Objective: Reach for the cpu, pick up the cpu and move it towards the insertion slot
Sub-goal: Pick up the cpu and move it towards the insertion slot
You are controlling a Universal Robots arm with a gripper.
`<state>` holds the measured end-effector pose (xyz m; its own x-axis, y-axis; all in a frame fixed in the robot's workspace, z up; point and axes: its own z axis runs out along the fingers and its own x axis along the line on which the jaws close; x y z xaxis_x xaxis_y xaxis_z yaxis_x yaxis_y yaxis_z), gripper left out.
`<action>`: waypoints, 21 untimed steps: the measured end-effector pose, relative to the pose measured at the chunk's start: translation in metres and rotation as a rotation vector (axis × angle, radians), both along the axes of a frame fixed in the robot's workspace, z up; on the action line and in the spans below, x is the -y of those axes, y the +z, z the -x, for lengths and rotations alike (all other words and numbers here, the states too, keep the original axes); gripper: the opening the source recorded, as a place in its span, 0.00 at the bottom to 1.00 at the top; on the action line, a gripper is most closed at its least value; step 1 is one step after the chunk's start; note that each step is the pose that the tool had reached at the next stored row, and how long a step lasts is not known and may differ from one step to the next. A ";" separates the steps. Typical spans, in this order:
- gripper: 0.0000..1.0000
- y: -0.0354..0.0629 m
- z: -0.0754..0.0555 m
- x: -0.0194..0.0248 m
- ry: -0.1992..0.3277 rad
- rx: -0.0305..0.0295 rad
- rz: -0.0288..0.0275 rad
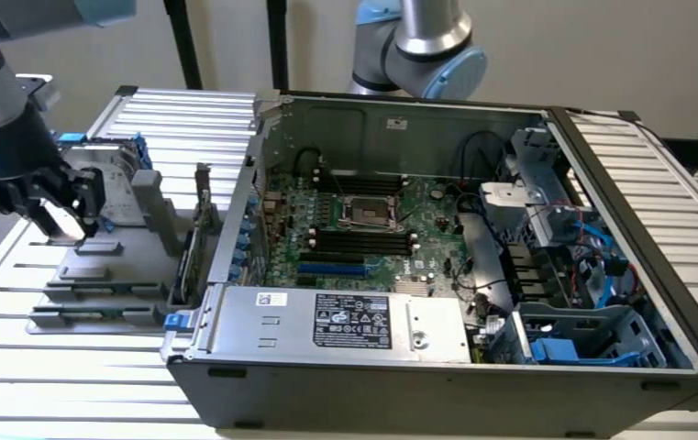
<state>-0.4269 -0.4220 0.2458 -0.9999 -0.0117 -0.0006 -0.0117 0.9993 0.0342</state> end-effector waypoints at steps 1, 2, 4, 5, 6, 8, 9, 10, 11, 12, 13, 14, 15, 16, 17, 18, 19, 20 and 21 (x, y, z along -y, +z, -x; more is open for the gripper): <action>0.55 0.0045 -0.001 0.0000 0.000 0.0002 -0.0001; 0.55 0.0089 -0.002 -0.0001 0.001 0.0002 -0.0002; 0.55 0.0183 -0.003 -0.0001 0.002 0.0003 -0.0002; 0.55 0.0229 -0.004 -0.0001 0.002 0.0001 -0.0001; 0.55 0.0274 -0.005 0.0000 0.002 0.0000 0.0000; 0.55 0.0365 -0.008 0.0000 0.004 0.0001 -0.0001; 0.55 0.0410 -0.009 -0.0001 0.004 0.0000 0.0000; 0.55 0.0456 -0.010 0.0000 0.005 0.0001 -0.0001; 0.55 0.0501 -0.011 0.0000 0.006 0.0002 -0.0001; 0.55 0.0546 -0.013 0.0000 0.006 0.0001 -0.0002; 0.55 0.0591 -0.015 -0.0001 0.007 0.0002 -0.0009; 0.55 0.0636 -0.018 0.0000 0.008 0.0002 -0.0024; 0.55 0.0680 -0.021 0.0000 0.008 0.0001 -0.0040; 0.55 0.0727 -0.025 0.0000 0.009 0.0002 -0.0059; 0.55 0.0773 -0.028 -0.0001 0.010 0.0001 -0.0077; 0.55 0.0816 -0.032 0.0000 0.010 0.0001 -0.0094; 0.55 0.0859 -0.035 -0.0001 0.011 0.0003 -0.0112; 0.55 0.0902 -0.038 -0.0001 0.012 0.0003 -0.0129; 0.55 0.0947 -0.042 0.0000 0.012 0.0001 -0.0144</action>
